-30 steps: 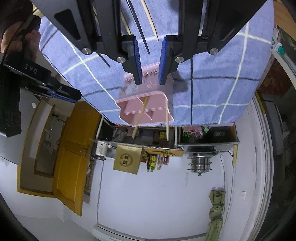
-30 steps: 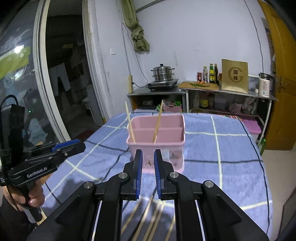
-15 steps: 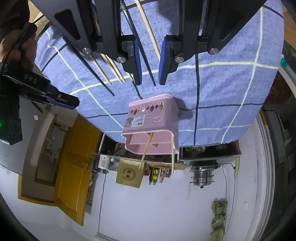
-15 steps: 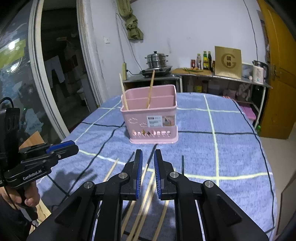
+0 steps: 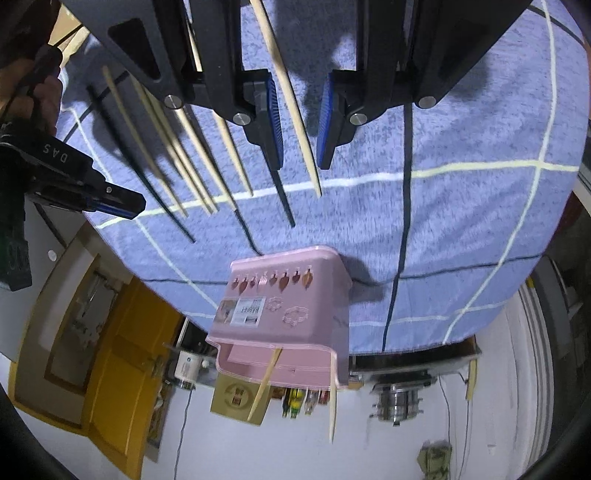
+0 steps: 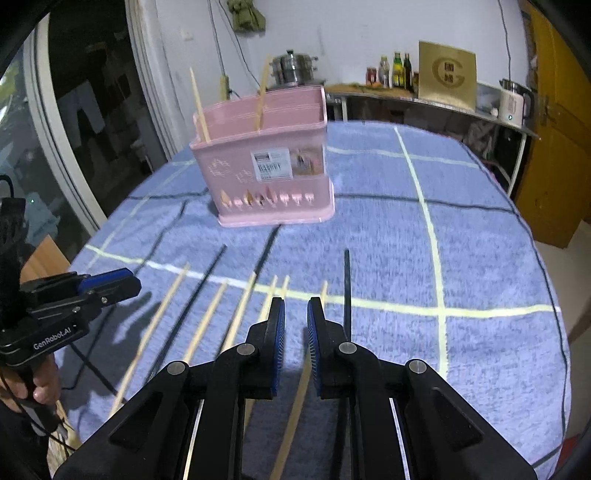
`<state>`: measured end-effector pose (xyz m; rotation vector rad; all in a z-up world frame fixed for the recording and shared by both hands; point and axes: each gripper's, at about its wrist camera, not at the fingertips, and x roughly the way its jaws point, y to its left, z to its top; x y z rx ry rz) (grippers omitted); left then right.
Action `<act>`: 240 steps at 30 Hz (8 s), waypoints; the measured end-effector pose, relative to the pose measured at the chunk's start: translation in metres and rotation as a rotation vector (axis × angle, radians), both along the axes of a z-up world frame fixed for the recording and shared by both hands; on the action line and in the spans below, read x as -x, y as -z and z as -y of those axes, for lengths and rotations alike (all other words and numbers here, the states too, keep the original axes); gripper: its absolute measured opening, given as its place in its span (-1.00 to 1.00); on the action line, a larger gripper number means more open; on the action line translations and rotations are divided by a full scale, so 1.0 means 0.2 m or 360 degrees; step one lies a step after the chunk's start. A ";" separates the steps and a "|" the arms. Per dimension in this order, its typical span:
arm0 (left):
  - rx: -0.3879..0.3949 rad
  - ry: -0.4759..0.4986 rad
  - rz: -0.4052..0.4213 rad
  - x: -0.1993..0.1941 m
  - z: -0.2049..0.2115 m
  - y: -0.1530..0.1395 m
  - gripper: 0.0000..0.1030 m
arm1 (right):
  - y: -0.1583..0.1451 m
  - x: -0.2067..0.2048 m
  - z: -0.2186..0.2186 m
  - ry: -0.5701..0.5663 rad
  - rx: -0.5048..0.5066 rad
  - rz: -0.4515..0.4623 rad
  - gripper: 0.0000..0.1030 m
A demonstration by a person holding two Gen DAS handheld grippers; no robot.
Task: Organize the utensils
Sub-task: 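Move both open grippers back down to the remaining chopsticks, then close the left gripper on a bamboo chopstick while the right gripper grasps another, then lift both held chopsticks and carry them over the pink basket, then drop the chopsticks into the basket by opening both grippers, then move both open grippers back toward the remaining chopsticks on the cloth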
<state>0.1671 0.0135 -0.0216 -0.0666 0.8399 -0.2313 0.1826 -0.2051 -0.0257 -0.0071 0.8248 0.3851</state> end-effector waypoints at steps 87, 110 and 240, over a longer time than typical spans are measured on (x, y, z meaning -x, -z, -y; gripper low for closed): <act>0.0041 0.0088 0.0282 -0.05 0.02 -0.68 -0.89 | -0.60 0.00 -0.07 -0.0075 -0.0070 0.0409 -0.90; 0.0145 0.0033 0.0545 -0.40 -0.02 -1.19 -0.89 | -1.00 -0.29 -0.15 -0.0030 -0.0266 0.0657 -0.90; 0.0007 0.0070 -0.0127 -0.07 0.27 0.13 -0.56 | 0.06 0.03 -0.03 -0.0048 -0.0048 -0.0053 -0.72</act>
